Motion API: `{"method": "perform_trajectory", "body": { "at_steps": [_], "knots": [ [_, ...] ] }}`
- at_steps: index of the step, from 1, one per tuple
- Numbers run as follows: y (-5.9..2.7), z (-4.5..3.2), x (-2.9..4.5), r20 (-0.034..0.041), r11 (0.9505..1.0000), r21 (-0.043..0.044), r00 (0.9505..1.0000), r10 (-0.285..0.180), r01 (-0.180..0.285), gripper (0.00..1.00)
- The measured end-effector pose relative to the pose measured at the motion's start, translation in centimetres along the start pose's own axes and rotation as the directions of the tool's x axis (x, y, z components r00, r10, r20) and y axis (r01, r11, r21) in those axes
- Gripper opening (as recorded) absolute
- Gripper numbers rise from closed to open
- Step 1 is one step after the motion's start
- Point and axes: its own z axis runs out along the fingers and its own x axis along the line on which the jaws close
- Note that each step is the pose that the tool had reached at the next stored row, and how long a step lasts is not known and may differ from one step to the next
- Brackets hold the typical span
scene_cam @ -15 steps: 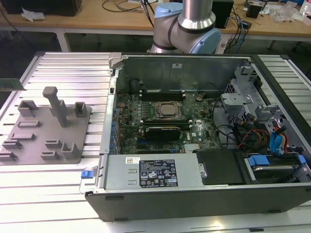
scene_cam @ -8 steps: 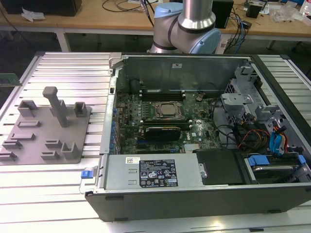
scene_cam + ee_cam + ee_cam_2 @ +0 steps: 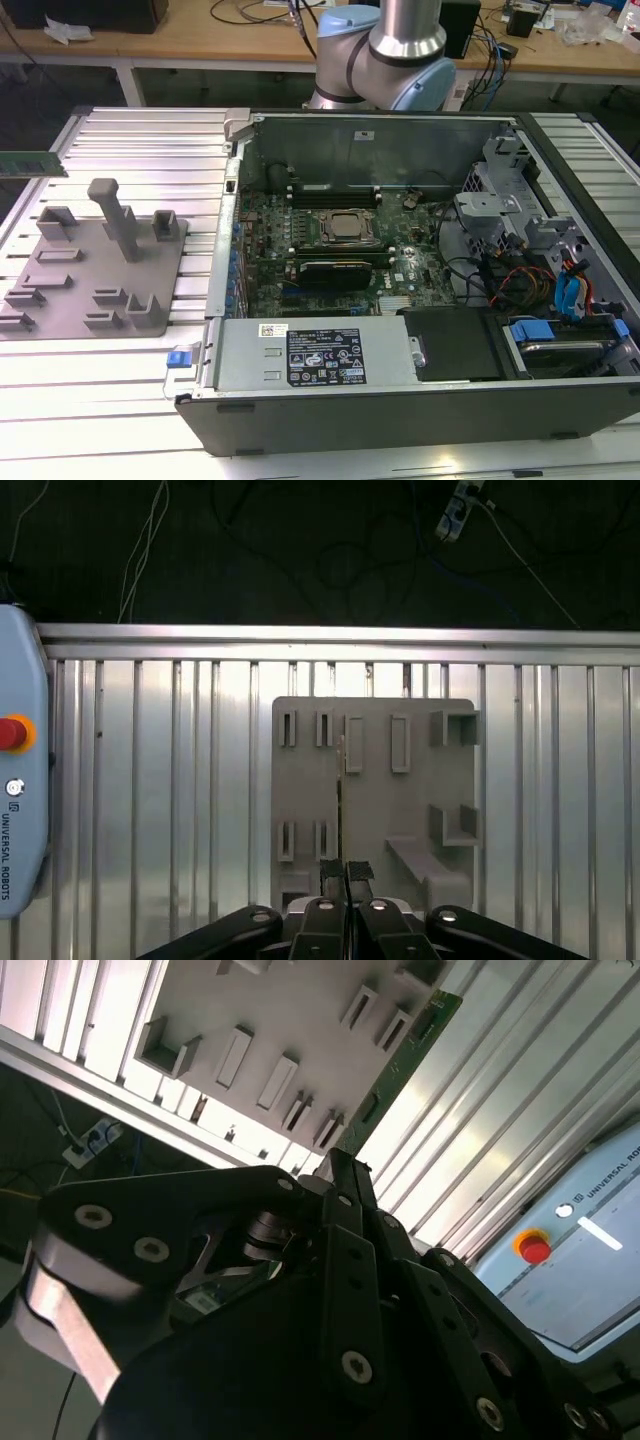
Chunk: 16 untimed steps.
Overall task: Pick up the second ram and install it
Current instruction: 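Pick up the second ram and move it above second insertion slot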
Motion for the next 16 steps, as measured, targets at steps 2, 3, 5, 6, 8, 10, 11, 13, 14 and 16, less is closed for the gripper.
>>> {"method": "perform_trajectory", "body": {
  "at_steps": [2,3,5,6,8,10,11,13,14,16],
  "knots": [
    [-0.45,-0.02,0.01,0.0000,1.0000,0.0000,1.0000,0.000,0.000,0.09],
    [-0.67,-0.02,0.01,0.0001,1.0000,0.0001,1.0000,0.000,0.000,0.09],
    [-1.30,-0.04,0.01,0.0001,1.0000,0.0002,1.0000,0.000,0.000,0.09],
    [-1.73,-0.07,0.02,0.0001,1.0000,0.0001,1.0000,0.000,0.000,0.09],
    [-2.63,-0.10,0.02,0.0001,1.0000,0.0001,1.0000,0.000,0.000,0.09],
    [-3.06,-0.12,0.03,0.0001,1.0000,0.0001,1.0000,0.000,0.000,0.09],
    [-3.32,-0.14,0.03,0.0001,1.0000,0.0001,1.0000,0.000,0.000,0.09],
    [-3.83,-0.16,0.03,0.0000,1.0000,0.0000,1.0000,0.000,0.000,0.09],
    [-4.12,-0.17,0.03,0.0000,1.0000,0.0000,1.0000,0.000,0.000,0.09],
    [-5.18,-0.21,0.05,0.0001,1.0000,0.0002,1.0000,0.000,0.000,0.09]
  ]
}}
